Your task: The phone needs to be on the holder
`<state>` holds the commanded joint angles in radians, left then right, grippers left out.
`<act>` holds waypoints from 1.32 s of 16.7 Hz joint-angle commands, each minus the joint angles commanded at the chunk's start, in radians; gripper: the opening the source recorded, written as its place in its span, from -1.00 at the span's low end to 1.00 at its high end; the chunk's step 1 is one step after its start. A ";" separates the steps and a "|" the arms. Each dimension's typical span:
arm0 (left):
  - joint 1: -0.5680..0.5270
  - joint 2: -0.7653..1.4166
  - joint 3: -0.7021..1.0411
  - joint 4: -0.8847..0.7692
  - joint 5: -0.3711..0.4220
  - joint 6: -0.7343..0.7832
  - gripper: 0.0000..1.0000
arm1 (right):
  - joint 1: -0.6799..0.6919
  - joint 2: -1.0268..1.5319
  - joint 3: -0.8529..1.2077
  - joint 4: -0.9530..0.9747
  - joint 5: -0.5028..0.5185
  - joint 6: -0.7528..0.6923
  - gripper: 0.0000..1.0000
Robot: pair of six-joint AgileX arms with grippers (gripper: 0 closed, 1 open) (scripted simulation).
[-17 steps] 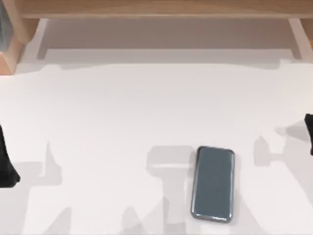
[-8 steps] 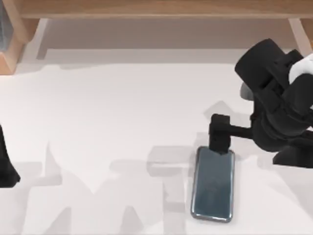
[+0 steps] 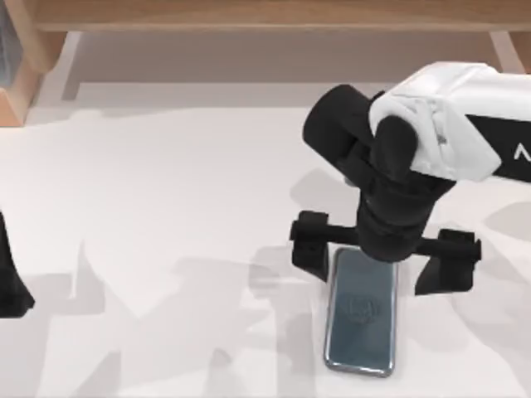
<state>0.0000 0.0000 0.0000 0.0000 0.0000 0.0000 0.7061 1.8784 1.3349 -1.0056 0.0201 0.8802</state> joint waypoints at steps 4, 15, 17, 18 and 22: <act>0.000 0.000 0.000 0.000 0.000 0.000 1.00 | -0.005 -0.003 -0.003 0.002 -0.001 -0.001 1.00; 0.000 0.000 0.000 0.000 0.000 0.000 1.00 | -0.003 0.138 -0.155 0.293 0.001 -0.001 1.00; 0.000 0.000 0.000 0.000 0.000 0.000 1.00 | -0.003 0.138 -0.155 0.293 0.001 -0.001 1.00; 0.000 0.000 0.000 0.000 0.000 0.000 1.00 | -0.003 0.138 -0.155 0.293 0.001 -0.001 1.00; 0.000 0.000 0.000 0.000 0.000 0.000 1.00 | -0.003 0.138 -0.155 0.293 0.001 -0.001 0.40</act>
<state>0.0000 0.0000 0.0000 0.0000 0.0000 0.0000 0.7033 2.0167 1.1802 -0.7126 0.0209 0.8794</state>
